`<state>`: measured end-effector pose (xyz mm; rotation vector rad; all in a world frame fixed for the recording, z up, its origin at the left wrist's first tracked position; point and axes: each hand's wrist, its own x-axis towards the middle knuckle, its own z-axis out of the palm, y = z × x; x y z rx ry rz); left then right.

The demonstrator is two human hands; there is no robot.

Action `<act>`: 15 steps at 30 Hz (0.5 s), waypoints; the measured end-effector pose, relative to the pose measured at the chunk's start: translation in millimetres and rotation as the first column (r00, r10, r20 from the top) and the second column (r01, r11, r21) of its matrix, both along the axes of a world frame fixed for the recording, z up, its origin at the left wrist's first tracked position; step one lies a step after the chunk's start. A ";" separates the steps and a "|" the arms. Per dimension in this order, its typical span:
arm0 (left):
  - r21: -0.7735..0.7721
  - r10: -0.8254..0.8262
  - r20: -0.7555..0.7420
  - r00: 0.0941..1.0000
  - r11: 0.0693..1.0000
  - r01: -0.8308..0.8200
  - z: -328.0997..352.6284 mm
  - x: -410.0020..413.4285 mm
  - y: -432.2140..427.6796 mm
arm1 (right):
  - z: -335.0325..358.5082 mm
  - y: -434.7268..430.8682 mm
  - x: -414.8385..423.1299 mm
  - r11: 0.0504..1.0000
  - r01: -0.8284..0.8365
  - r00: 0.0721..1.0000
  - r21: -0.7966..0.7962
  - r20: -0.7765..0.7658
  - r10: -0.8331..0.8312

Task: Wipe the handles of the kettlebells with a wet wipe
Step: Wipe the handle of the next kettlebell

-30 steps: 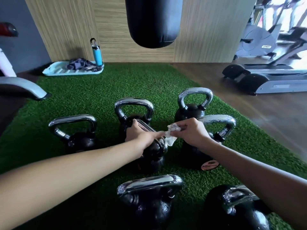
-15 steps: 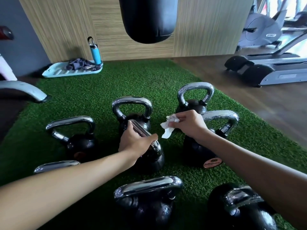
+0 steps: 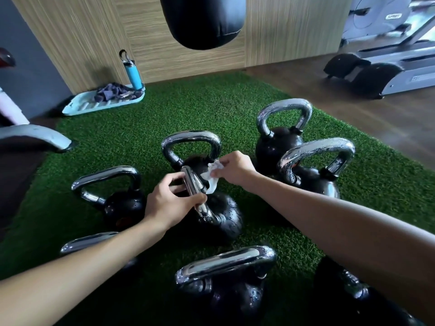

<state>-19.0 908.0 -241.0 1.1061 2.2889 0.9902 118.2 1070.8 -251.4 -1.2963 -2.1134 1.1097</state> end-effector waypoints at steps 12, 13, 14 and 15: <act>-0.080 -0.142 0.033 0.989 0.986 0.144 14.6 -33.5 -3.9 | -33.1 -0.1 -62.5 1.000 -0.026 0.998 0.017 0.051 0.025; -0.081 -0.152 0.032 0.988 0.985 0.154 15.4 -35.7 -3.4 | -29.6 0.0 -66.8 0.999 -0.026 0.999 0.030 0.019 0.026; -0.078 -0.164 0.037 0.986 0.983 0.166 15.2 -37.9 -3.7 | -24.5 -0.6 -70.1 0.998 -0.036 0.999 0.051 -0.012 0.036; -0.075 -0.175 0.047 0.983 0.981 0.179 14.6 -40.6 -5.0 | -19.3 -1.5 -73.2 0.995 -0.055 0.998 0.078 -0.035 0.057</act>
